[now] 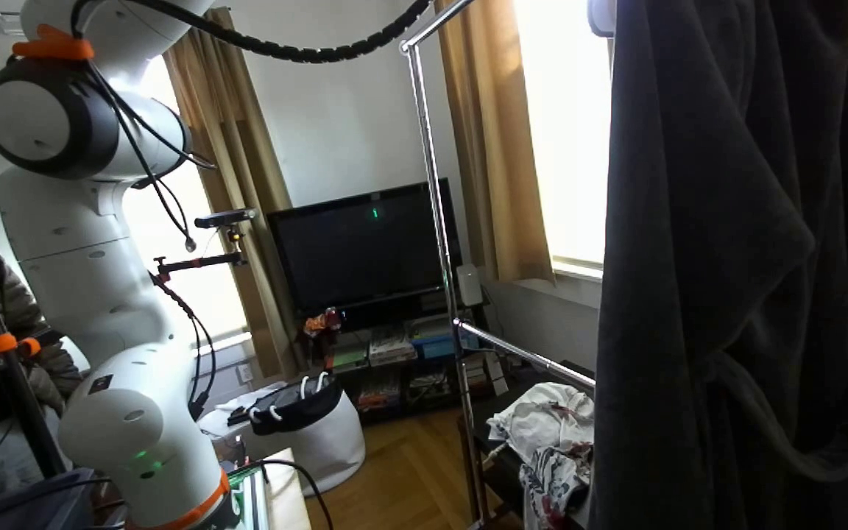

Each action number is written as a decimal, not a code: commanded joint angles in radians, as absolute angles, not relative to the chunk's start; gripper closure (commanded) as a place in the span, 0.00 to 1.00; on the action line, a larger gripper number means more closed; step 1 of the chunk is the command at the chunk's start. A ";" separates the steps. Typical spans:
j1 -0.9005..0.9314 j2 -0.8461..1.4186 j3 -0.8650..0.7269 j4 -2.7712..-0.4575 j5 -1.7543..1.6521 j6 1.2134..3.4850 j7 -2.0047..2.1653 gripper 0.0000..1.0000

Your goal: Move the piece of rope to the bottom rod

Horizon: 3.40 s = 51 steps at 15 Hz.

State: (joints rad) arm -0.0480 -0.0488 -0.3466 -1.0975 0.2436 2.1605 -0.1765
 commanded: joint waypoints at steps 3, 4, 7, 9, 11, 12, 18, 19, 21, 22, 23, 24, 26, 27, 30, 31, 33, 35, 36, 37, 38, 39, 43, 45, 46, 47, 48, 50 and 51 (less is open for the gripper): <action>-0.128 0.009 -0.352 -1.045 0.383 2.095 -0.331 0.00; -0.148 0.024 -0.360 -1.029 0.418 2.057 -0.381 0.00; -0.243 0.094 -0.358 -0.972 0.552 2.004 -0.542 0.00; -0.298 0.151 -0.335 -0.913 0.616 2.014 -0.566 0.00; -0.252 0.098 -0.356 -0.996 0.563 2.047 -0.541 0.00; -0.252 0.103 -0.356 -0.996 0.563 2.048 -0.541 0.00; -0.246 0.097 -0.355 -0.995 0.563 2.048 -0.541 0.00; -0.246 0.097 -0.355 -0.995 0.563 2.048 -0.541 0.00; -0.257 0.108 -0.359 -0.989 0.588 2.055 -0.554 0.00; -0.262 0.116 -0.361 -0.985 0.596 2.065 -0.553 0.00; -0.267 0.123 -0.362 -0.982 0.611 2.076 -0.554 0.00; -0.271 0.132 -0.361 -0.982 0.626 2.101 -0.562 0.00; -0.275 0.148 -0.358 -0.979 0.659 2.141 -0.563 0.00; -0.274 0.154 -0.355 -0.980 0.669 2.158 -0.564 0.00; -0.263 0.164 -0.346 -0.986 0.686 2.182 -0.563 0.22; -0.260 0.168 -0.343 -0.987 0.689 2.193 -0.561 0.31; -0.257 0.173 -0.337 -0.985 0.691 2.217 -0.558 0.47; -0.260 0.176 -0.333 -0.981 0.697 2.239 -0.554 0.62; -0.262 0.176 -0.333 -0.981 0.698 2.246 -0.555 0.69; -0.264 0.175 -0.335 -0.982 0.698 2.255 -0.553 0.78; -0.265 0.173 -0.336 -0.985 0.696 2.264 -0.553 0.85; -0.267 0.172 -0.337 -0.989 0.694 2.271 -0.551 0.93; -0.271 0.149 -0.344 -1.008 0.683 2.267 -0.557 0.97; -0.277 0.116 -0.353 -1.018 0.675 2.261 -0.581 0.97; -0.284 0.096 -0.359 -1.024 0.679 2.250 -0.589 0.97; -0.292 0.081 -0.365 -1.027 0.685 2.232 -0.593 0.97; -0.298 0.063 -0.370 -1.033 0.681 2.208 -0.595 0.97; -0.310 0.011 -0.374 -1.059 0.699 2.076 -0.606 0.97; -0.312 -0.017 -0.375 -1.079 0.700 1.998 -0.600 0.97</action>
